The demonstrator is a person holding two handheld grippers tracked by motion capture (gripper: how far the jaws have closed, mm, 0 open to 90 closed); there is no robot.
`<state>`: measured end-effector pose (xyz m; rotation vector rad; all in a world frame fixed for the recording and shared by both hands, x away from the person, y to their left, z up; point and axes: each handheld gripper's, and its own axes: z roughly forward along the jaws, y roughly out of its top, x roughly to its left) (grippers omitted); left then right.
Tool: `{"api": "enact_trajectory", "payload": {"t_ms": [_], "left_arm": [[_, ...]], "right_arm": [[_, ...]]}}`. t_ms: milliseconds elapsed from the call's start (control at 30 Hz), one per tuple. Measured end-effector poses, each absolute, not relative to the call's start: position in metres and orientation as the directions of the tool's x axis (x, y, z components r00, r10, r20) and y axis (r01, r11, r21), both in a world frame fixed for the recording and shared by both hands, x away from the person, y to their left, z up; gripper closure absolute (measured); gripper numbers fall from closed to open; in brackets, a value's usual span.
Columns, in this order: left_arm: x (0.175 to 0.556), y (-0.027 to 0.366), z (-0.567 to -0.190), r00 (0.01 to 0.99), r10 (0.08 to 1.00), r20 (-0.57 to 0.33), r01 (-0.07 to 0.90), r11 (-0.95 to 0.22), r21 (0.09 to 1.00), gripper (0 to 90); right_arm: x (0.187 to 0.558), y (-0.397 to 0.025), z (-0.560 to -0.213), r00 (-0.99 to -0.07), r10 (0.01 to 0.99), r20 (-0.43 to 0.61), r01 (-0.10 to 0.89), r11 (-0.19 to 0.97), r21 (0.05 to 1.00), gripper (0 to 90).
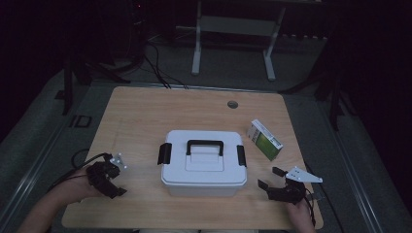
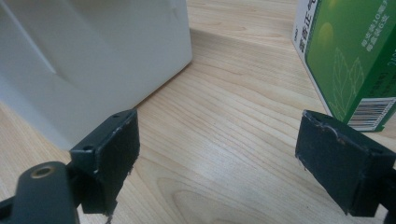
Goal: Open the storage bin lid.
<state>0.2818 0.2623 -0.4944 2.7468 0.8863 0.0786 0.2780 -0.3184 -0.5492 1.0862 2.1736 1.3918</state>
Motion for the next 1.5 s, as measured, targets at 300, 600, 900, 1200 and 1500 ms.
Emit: {"api": "enact_trajectory", "payload": {"t_ms": [300,600,900,1200,1500], "left_arm": [[0.288,0.256,-0.486,0.834,0.551,-0.011,0.549,-0.828,0.117,28.2],[0.290,0.247,-0.463,0.855,0.518,-0.017,0.515,-0.847,0.131,28.2],[0.289,0.238,-0.423,0.878,0.479,-0.004,0.472,-0.865,0.171,28.4],[0.291,0.222,-0.384,0.902,0.432,0.003,0.422,-0.882,0.209,28.4],[0.296,0.197,-0.360,0.927,0.375,0.009,0.362,-0.901,0.240,28.4]], "right_arm": [[0.278,-0.317,-0.550,-0.651,0.752,0.108,0.420,0.237,0.876,13.5],[0.277,-0.317,-0.550,-0.650,0.753,0.102,0.419,0.243,0.875,13.5],[0.278,-0.317,-0.550,-0.650,0.753,0.105,0.419,0.239,0.876,13.6],[0.278,-0.317,-0.550,-0.651,0.751,0.109,0.422,0.239,0.875,13.6],[0.278,-0.318,-0.551,-0.654,0.749,0.110,0.422,0.240,0.874,13.6]]}}
